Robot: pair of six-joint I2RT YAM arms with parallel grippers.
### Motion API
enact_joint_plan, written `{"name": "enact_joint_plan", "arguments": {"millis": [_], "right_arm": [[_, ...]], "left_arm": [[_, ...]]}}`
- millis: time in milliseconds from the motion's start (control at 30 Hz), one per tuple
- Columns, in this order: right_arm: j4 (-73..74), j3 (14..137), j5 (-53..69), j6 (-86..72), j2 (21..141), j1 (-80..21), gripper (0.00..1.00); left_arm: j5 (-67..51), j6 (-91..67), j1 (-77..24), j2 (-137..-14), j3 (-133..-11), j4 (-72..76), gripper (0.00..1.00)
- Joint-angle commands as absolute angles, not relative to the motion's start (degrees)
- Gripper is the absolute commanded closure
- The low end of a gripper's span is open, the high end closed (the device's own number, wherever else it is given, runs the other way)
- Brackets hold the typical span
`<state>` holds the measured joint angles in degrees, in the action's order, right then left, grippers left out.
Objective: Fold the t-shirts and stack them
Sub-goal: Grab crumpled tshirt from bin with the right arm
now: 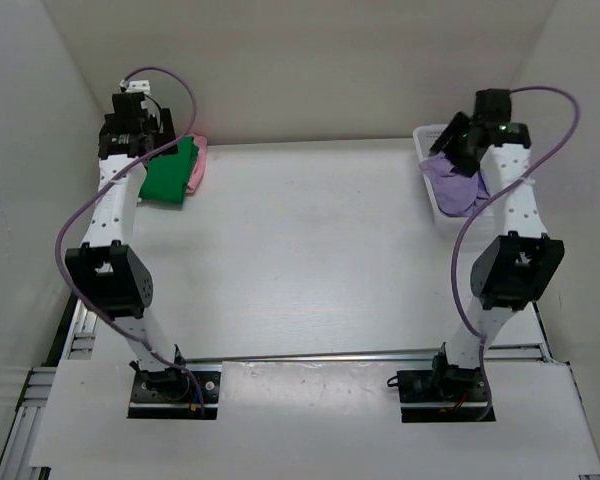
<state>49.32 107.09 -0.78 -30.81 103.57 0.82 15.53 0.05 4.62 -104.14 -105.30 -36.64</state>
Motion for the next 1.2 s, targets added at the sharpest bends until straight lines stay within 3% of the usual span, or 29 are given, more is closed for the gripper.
{"name": "enact_joint_plan", "arguments": {"millis": [0,167,400,500,533,567,600,633,967,1167], "right_arm": [[50.8,116.3,-3.8,-30.5,113.4,6.5,0.29],[46.4,126.1,-3.8,-40.6,129.4,11.1,0.27],[37.4,127.8,-4.3,-52.4,139.9,11.6,0.23],[36.8,129.4,-4.3,-53.0,142.4,11.6,0.36],[36.8,129.4,-4.3,-53.0,142.9,11.6,0.57],[36.8,129.4,-4.3,-53.0,142.4,11.6,0.70],[36.1,128.6,-4.3,-52.0,141.3,11.6,0.82],[36.1,128.6,-4.3,-51.2,140.6,11.6,1.00],[31.0,120.1,-5.7,-35.5,110.9,9.1,1.00],[28.3,116.5,-7.1,-26.5,85.7,-0.1,1.00]], "left_arm": [[-2.5,0.0,4.6,-97.2,-103.3,-41.9,0.00],[-11.8,0.0,5.2,-94.8,-105.6,-49.9,0.00],[4.4,0.0,2.0,-91.3,-102.3,-55.8,0.00],[5.5,0.0,2.0,-88.5,-97.9,-56.5,0.00],[6.1,0.0,2.0,-87.9,-97.0,-56.5,0.00],[6.1,0.0,2.0,-87.4,-95.6,-56.5,0.00],[6.1,0.0,2.0,-86.8,-95.6,-57.0,0.00],[6.1,0.0,2.0,-86.1,-94.9,-57.0,0.00],[5.9,0.0,3.9,-80.9,-91.2,-57.6,0.00],[1.9,0.0,3.9,-73.7,-86.1,-58.8,0.00]]}}
